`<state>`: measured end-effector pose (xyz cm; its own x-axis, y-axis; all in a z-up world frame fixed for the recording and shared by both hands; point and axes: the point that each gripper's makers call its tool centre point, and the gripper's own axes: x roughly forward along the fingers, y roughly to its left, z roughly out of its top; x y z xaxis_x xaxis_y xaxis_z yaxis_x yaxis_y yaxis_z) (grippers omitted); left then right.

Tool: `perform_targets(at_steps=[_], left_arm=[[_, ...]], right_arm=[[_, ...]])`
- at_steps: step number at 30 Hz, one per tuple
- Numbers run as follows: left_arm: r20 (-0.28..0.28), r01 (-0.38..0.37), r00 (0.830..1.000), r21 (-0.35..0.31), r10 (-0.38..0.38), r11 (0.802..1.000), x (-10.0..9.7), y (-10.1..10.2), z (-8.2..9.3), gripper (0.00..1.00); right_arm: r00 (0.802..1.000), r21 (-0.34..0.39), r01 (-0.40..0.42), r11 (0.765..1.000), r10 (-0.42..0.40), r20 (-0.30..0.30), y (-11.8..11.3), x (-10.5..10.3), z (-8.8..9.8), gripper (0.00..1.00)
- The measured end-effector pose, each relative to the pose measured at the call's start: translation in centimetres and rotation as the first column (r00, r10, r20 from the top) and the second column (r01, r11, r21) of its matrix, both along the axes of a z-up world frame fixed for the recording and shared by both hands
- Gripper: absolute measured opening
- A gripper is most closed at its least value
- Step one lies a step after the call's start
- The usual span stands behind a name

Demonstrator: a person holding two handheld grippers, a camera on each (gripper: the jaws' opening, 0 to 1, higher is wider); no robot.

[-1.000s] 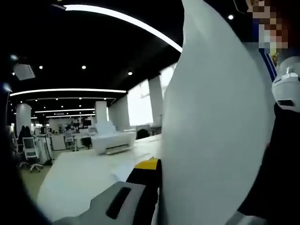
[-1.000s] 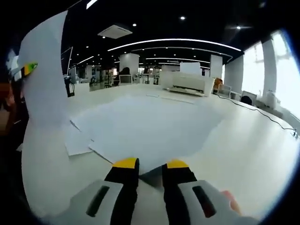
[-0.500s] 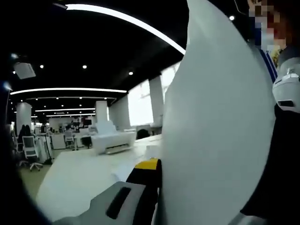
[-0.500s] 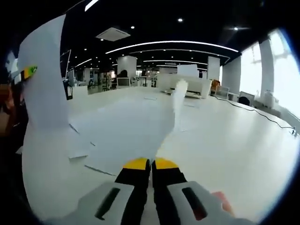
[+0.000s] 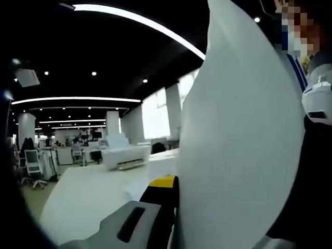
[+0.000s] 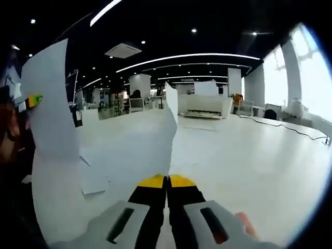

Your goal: Organize the stack of printing papers by aligning and flattening the scattered papers on the table

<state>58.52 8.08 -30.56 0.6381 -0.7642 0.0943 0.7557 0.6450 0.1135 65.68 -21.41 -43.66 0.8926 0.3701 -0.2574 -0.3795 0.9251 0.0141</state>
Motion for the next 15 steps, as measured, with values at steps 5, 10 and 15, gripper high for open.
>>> perform_targets(at_steps=[5,10,15], left_arm=[[-0.004,-0.006,1.000,-0.001,0.006,1.000,0.3,0.1,-0.1,0.06],[-0.006,-0.010,1.000,-0.002,0.010,1.000,0.3,0.1,-0.2,0.06],[-0.002,-0.009,1.000,-0.004,0.009,1.000,0.2,0.1,0.0,0.06]], right_arm=[[0.997,-0.053,-0.001,0.999,0.005,0.082,-0.8,0.3,4.4,0.00],[0.990,-0.074,-0.019,0.997,0.029,0.135,-1.1,0.2,8.6,0.00],[0.979,-0.131,-0.051,0.990,0.075,0.190,-0.6,-0.3,12.9,0.00]])
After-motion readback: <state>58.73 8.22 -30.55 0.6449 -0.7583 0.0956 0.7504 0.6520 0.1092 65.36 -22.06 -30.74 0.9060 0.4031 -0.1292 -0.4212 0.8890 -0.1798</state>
